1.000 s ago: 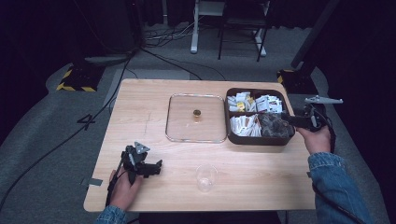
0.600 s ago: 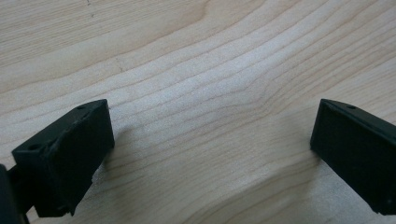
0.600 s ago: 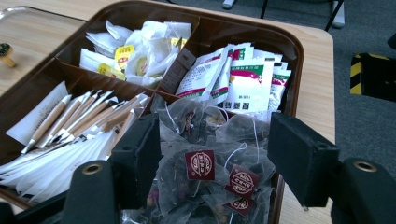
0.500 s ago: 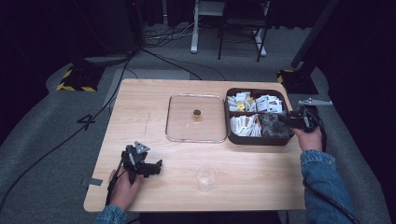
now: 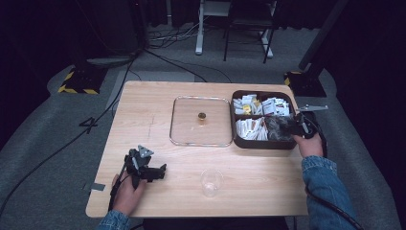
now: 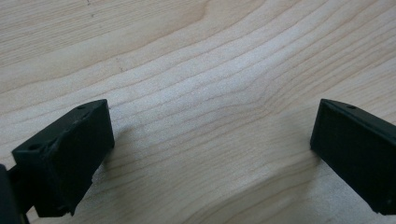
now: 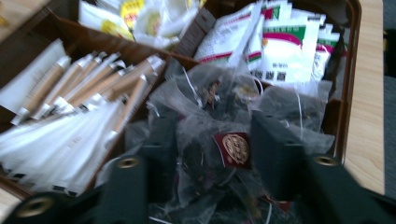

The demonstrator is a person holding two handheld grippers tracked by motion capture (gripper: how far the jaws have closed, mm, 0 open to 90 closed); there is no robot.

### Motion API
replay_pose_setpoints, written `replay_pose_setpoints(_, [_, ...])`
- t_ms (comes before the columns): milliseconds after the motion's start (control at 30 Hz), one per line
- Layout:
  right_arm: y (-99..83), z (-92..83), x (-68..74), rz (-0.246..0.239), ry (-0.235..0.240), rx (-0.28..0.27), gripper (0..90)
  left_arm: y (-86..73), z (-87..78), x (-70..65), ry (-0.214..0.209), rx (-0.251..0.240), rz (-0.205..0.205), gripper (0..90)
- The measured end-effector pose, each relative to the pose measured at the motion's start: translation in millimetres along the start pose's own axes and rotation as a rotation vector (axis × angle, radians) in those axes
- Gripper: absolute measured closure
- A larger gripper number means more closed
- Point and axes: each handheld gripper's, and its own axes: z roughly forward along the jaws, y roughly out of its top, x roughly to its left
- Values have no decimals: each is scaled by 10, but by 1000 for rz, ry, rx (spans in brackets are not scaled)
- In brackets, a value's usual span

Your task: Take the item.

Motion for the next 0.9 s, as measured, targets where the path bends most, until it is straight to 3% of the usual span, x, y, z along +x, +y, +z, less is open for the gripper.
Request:
replay_pose_setpoints(200, [1,-11,24,-20,-7,14,792,0,0,-1,0,0,-1,0])
replay_pose_setpoints(633, [49,-126,34,-5,14,-33,797,0,0,0,0,0,0,0])
replay_pose_setpoints(900, [120,-331,42,32,77,-107,797,1,0,1,0,0,0,0])
